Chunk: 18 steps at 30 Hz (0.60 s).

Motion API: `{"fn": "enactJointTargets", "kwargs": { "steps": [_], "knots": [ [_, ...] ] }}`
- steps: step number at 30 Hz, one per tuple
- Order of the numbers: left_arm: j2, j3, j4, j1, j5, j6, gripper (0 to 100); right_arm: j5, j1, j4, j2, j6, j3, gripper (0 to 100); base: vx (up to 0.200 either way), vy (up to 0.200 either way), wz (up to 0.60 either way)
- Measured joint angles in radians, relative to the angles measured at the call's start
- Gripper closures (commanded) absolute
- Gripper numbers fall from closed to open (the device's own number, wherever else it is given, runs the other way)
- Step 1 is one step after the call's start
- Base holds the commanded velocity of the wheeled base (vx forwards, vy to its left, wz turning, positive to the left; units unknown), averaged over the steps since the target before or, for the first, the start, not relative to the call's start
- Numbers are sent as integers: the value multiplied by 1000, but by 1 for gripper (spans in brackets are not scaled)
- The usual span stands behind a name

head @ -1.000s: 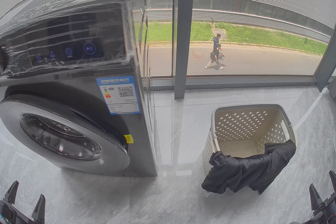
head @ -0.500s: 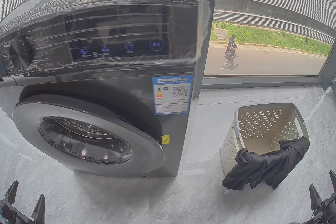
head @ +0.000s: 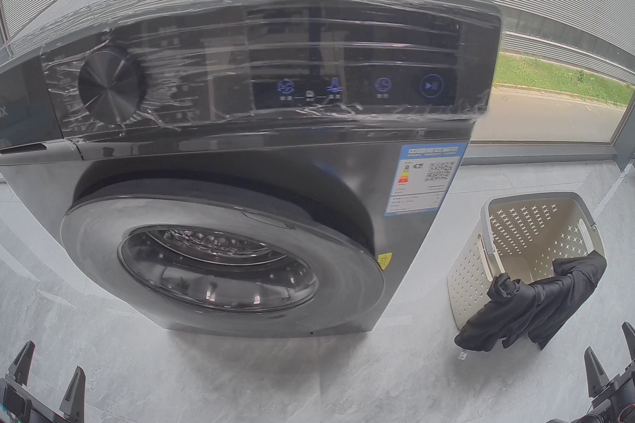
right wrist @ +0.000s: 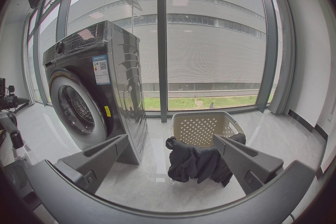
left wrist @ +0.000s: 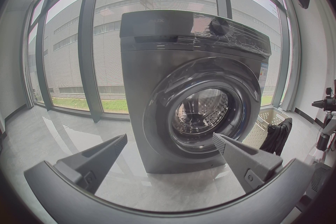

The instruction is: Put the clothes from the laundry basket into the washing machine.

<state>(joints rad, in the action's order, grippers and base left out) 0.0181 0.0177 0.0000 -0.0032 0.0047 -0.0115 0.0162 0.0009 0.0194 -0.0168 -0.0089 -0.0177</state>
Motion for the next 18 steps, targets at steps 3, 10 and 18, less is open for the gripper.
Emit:
{"fn": "enactJointTargets", "kwargs": {
  "steps": [3,10,18],
  "knots": [
    [0,0,0,0,0,0,0,0,1,0,0,0,0,0,0,200,0],
    [0,0,-1,0,0,0,0,0,0,1,0,0,0,0,0,0,0],
    [0,0,0,0,-1,0,0,0,0,0,0,0,0,0,0,0,0]
  ]
}}
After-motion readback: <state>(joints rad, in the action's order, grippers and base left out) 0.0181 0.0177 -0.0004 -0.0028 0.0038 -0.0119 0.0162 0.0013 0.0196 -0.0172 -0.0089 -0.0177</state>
